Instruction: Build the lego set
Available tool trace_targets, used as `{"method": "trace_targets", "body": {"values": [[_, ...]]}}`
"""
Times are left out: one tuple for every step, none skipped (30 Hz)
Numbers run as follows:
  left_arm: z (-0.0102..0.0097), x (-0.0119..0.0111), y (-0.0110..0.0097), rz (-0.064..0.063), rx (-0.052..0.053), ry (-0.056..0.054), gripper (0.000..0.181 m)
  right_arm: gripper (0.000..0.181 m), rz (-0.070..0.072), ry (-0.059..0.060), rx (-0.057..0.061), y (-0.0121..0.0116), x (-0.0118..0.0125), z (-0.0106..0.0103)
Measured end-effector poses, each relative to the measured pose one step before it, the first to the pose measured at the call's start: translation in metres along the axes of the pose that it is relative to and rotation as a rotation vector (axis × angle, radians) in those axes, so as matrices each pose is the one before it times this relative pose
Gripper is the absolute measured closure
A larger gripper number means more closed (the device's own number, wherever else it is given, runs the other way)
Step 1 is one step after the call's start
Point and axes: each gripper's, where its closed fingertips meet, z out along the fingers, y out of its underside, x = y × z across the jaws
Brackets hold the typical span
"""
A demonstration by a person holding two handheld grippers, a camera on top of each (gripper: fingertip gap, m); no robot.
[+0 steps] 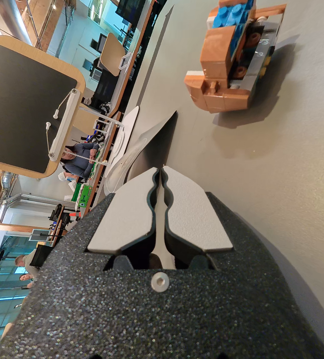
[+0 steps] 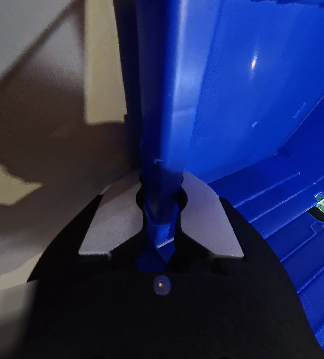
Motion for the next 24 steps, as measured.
{"method": "trace_targets", "body": {"values": [[-0.00018, 0.00005, -0.00024, -0.0012, 0.0021, 0.0010, 0.180, 0.151, 0.0090, 0.0067, 0.0004, 0.00016, 0.00070, -0.00059], [-0.00028, -0.00007, -0.00041, -0.0009, 0.0026, 0.0003, 0.180, 0.151, 0.0091, 0.0096, 0.0003, 0.00055, 0.00128, -0.00119], [-0.00035, 0.00004, -0.00044, -0.0009, 0.0030, 0.0010, 0.180, 0.151, 0.0084, 0.0096, -0.0004, 0.00079, 0.00146, -0.00184], [-0.00035, 0.00022, -0.00054, -0.0002, 0.0028, 0.0012, 0.180, 0.151, 0.0072, 0.0111, 0.0022, 0.00097, 0.00184, -0.00254], [-0.00024, 0.00002, -0.00047, 0.0003, 0.0028, 0.0005, 0.180, 0.151, 0.0074, 0.0140, 0.0022, 0.00126, 0.00271, -0.00312], [-0.00033, 0.00004, -0.00058, -0.0004, 0.0034, 0.0008, 0.180, 0.151, 0.0074, 0.0166, 0.0003, 0.00177, 0.00351, -0.00387], [-0.00043, -0.00001, -0.00064, -0.0007, 0.0036, 0.0008, 0.180, 0.150, 0.0069, 0.0199, -0.0038, 0.00239, 0.00435, -0.00441], [-0.00046, -0.00015, -0.00059, -0.0003, 0.0032, -0.0001, 0.180, 0.150, 0.0077, 0.0184, -0.0035, 0.00238, 0.00439, -0.00481], [-0.00055, -0.00021, -0.00059, -0.0002, 0.0033, -0.0007, 0.180, 0.150, 0.0169, 0.0060, 0.0103, 0.00059, 0.00253, -0.00468], [-0.00064, -0.00028, -0.00077, -0.0002, 0.0038, -0.0012, 0.180, 0.150, 0.0240, 0.0001, 0.0216, -0.00114, 0.00147, -0.00475], [-0.00074, -0.00032, -0.00067, -0.0003, 0.0037, -0.0012, 0.180, 0.150, 0.0214, 0.0032, 0.0188, -0.00170, 0.00173, -0.00503], [-0.00071, -0.00028, -0.00047, -0.0011, 0.0027, -0.0008, 0.180, 0.150, 0.0169, 0.0047, 0.0185, -0.00232, 0.00148, -0.00487], [-0.00063, -0.00020, -0.00035, -0.0011, 0.0020, -0.0007, 0.180, 0.150, 0.0127, 0.0170, 0.0118, -0.00143, 0.00309, -0.00440], [-0.00048, -0.00020, -0.00046, -0.0005, 0.0025, -0.0012, 0.180, 0.151, 0.0017, 0.0249, 0.0037, -0.00022, 0.00452, -0.00452], [-0.00048, -0.00032, -0.00066, -0.0008, 0.0032, -0.0010, 0.180, 0.151, -0.0095, 0.0151, -0.0005, 0.00003, 0.00326, -0.00463], [-0.00030, -0.00005, -0.00058, -0.0014, 0.0027, 0.0004, 0.180, 0.151, -0.0076, 0.0086, -0.0062, 0.00031, 0.00215, -0.00449], [-0.00026, 0.00019, -0.00039, -0.0007, 0.0013, 0.0011, 0.180, 0.151, 0.0056, 0.0057, 0.0049, -0.00125, 0.00212, -0.00516], [-0.00038, 0.00008, -0.00022, 0.0004, 0.0005, 0.0001, 0.180, 0.151, 0.0185, 0.0054, 0.0144, -0.00258, 0.00328, -0.00643], [-0.00038, -0.00002, -0.00023, -0.0005, 0.0008, -0.0002, 0.180, 0.151, 0.0141, 0.0093, 0.0178, -0.00314, 0.00439, -0.00753], [-0.00038, 0.00006, -0.00033, -0.0015, 0.0012, 0.0006, 0.180, 0.151, 0.0035, 0.0162, 0.0180, -0.00331, 0.00527, -0.00848], [-0.00031, -0.00009, -0.00020, -0.0006, 0.0007, 0.0004, 0.180, 0.151, -0.0021, 0.0217, 0.0154, -0.00373, 0.00589, -0.00926], [-0.00024, 0.00002, -0.00006, 0.0002, -0.0003, 0.0002, 0.180, 0.151, -0.0066, 0.0236, 0.0122, -0.00454, 0.00569, -0.01043], [-0.00022, -0.00013, 0.00004, -0.0003, -0.0010, -0.0001, 0.180, 0.151, -0.0111, 0.0217, 0.0101, -0.00568, 0.00496, -0.01181], [-0.00024, 0.00021, 0.00009, -0.0006, -0.0016, 0.0014, 0.180, 0.151, -0.0113, 0.0182, 0.0094, -0.00709, 0.00387, -0.01333]]}}
